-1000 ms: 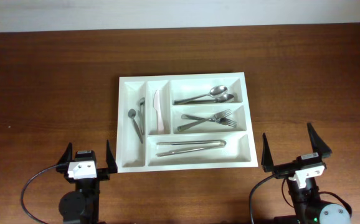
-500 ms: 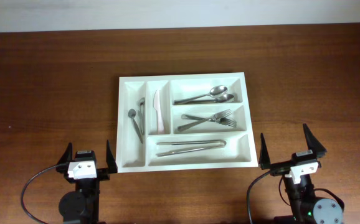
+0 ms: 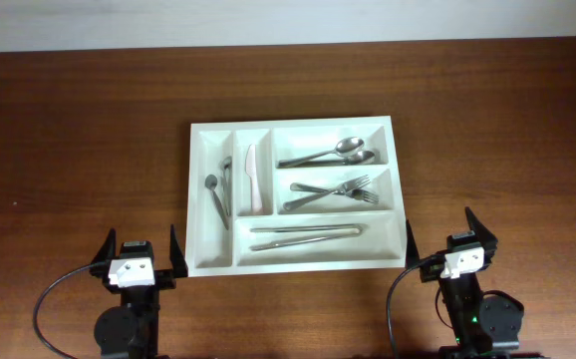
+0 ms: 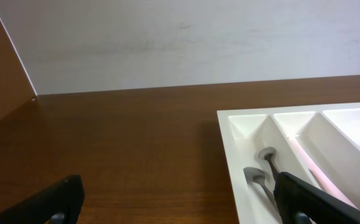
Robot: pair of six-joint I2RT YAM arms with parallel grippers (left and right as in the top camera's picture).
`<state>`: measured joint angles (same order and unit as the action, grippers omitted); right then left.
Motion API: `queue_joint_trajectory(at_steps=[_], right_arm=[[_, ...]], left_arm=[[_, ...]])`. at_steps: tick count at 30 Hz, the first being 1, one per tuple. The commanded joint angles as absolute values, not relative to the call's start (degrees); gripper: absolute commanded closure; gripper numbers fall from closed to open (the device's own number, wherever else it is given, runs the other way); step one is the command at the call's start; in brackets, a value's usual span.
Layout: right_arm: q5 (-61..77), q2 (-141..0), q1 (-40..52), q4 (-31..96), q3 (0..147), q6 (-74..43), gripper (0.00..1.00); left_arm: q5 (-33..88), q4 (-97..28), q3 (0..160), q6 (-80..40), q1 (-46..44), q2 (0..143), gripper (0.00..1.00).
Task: Pack container
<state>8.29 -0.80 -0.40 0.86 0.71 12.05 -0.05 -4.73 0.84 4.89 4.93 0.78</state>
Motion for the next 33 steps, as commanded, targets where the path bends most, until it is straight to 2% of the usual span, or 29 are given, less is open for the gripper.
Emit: queue_joint_trajectory(at_steps=[1,33], right_arm=[[9.1,-0.2,-0.7,2.1,0.3,11.5,0.01],[9.3,-0.2,-0.7,3.7,0.3,11.5,0.01]], left_arm=[[-0.3,-4.8,0.5,4.5,4.6,0.3,0.01],[-0.3,-4.8,0.5,4.5,4.6,0.3,0.01]])
